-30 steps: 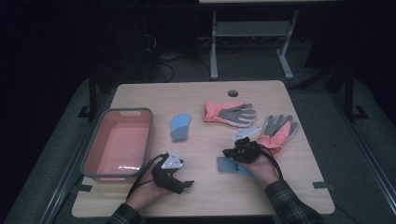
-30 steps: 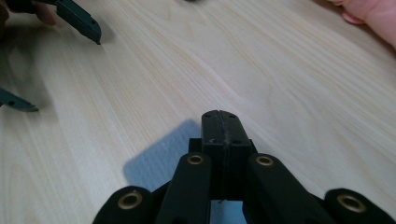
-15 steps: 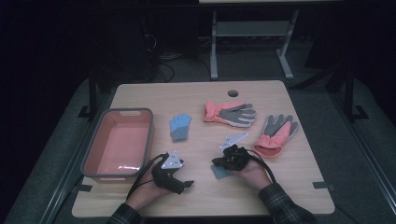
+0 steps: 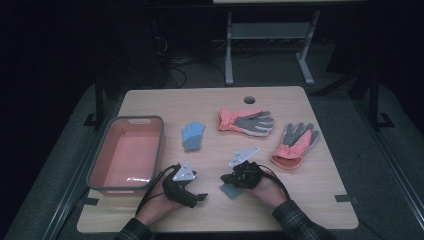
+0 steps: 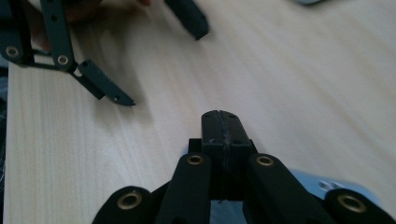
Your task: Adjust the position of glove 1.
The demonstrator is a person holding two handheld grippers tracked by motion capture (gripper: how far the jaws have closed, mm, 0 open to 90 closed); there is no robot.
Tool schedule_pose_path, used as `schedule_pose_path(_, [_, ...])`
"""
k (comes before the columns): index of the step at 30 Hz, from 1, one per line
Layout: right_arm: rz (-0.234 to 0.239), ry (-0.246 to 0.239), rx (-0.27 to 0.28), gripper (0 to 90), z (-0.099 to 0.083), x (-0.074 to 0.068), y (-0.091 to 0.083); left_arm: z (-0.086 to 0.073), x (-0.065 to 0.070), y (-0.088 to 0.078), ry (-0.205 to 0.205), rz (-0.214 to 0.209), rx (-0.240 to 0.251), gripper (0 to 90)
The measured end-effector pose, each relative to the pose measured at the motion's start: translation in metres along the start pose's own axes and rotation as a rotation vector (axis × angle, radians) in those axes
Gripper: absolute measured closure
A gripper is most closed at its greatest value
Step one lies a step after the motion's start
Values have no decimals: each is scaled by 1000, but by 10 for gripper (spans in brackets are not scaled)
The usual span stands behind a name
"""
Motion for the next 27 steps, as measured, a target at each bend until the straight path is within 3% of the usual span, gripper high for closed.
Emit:
schedule_pose_path(5, [-38, 41, 33, 878, -16, 14, -20, 0, 0, 0, -3, 1, 0, 125])
schedule_pose_path(6, [-56, 74, 43, 854, -27, 20, -30, 0, 1, 1, -13, 2, 6, 125])
schedule_pose_path(9, [-77, 104, 49, 818, -41, 27, -40, 1, 1, 1, -19, 13, -1, 127])
schedule_pose_path(10, [-89, 118, 48, 755, -48, 30, -43, 2, 2, 1, -27, 19, -4, 131])
schedule_pose_path(14, [-103, 157, 62, 658, -66, 33, -50, 4, 2, 0, -34, 24, -16, 143])
schedule_pose_path(15, [-127, 176, 65, 560, -78, 33, -54, 5, 2, -1, -37, 24, -16, 188])
schedule_pose_path(16, [-127, 176, 65, 560, -78, 33, -54, 5, 2, -1, -37, 24, -16, 211])
schedule_pose_path(17, [-159, 184, 70, 468, -91, 32, -57, 4, 1, -2, -43, 27, -16, 230])
schedule_pose_path(19, [-165, 190, 68, 454, -96, 31, -58, 5, 1, -2, -41, 29, -18, 256])
schedule_pose_path(20, [-173, 199, 74, 391, -106, 32, -59, 5, 1, -3, -46, 29, -14, 285])
schedule_pose_path(23, [-186, 223, 76, 316, -119, 32, -59, 5, -1, -5, -46, 35, -20, 362])
schedule_pose_path(27, [-226, 241, 50, 257, -127, 32, -57, 6, -3, -6, -74, 47, -12, 488])
Point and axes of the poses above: each handheld gripper's, and its own axes: y roughly forward along the jaws, z roughly out of its top, x roughly to its right, the point moved 1 cm from there along y, roughly forward along the jaws, and after that the axes turned 13 degrees about -x, right-handed, at the moved point
